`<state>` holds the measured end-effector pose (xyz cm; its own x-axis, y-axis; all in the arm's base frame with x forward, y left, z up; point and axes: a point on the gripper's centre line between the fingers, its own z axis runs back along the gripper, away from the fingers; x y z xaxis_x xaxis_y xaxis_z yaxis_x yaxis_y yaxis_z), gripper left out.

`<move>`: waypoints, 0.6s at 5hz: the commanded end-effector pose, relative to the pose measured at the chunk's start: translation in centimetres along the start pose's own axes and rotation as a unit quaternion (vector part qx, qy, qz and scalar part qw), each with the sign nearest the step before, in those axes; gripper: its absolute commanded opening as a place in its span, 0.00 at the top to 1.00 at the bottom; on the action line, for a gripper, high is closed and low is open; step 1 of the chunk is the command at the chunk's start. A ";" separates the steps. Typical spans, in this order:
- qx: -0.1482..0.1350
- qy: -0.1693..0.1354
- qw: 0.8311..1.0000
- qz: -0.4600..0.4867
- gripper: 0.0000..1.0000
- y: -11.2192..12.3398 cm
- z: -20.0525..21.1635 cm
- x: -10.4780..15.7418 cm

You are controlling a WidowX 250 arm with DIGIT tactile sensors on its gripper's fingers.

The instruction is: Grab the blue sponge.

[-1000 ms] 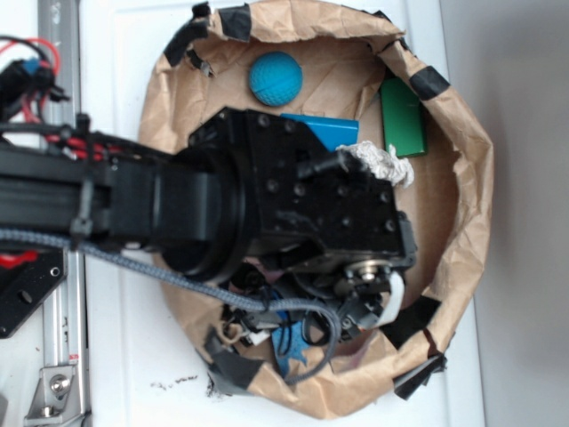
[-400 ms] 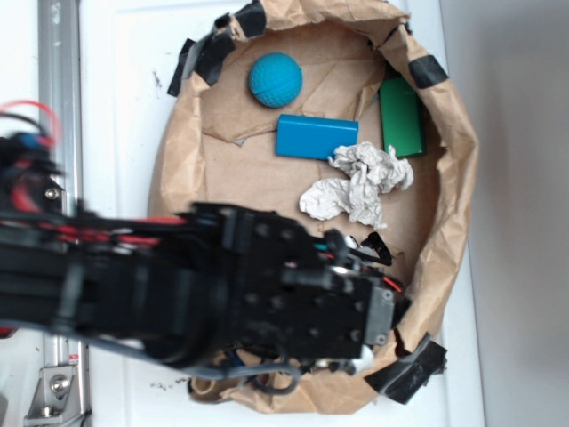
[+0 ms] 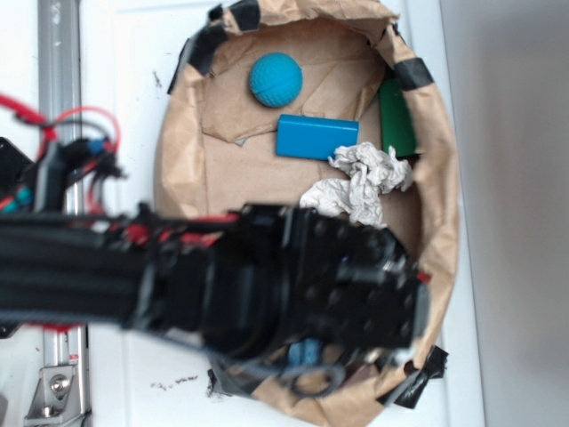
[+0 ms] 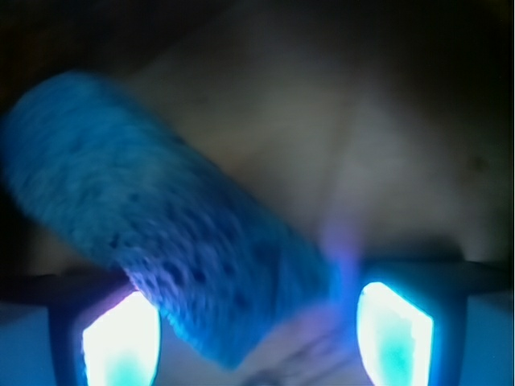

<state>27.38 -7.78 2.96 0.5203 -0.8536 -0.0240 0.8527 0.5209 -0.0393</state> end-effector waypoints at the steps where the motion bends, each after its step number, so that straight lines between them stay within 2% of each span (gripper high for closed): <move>1: 0.014 -0.026 0.999 0.016 0.00 1.7 1.7 -1.9; 2: 0.013 -0.068 0.997 0.039 0.00 1.0 2.7 -2.3; 3: 0.004 -0.042 0.986 0.164 0.00 0.7 5.2 -2.5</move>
<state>26.69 -4.64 6.26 0.7665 -0.6421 -0.0155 0.6396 0.7653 -0.0722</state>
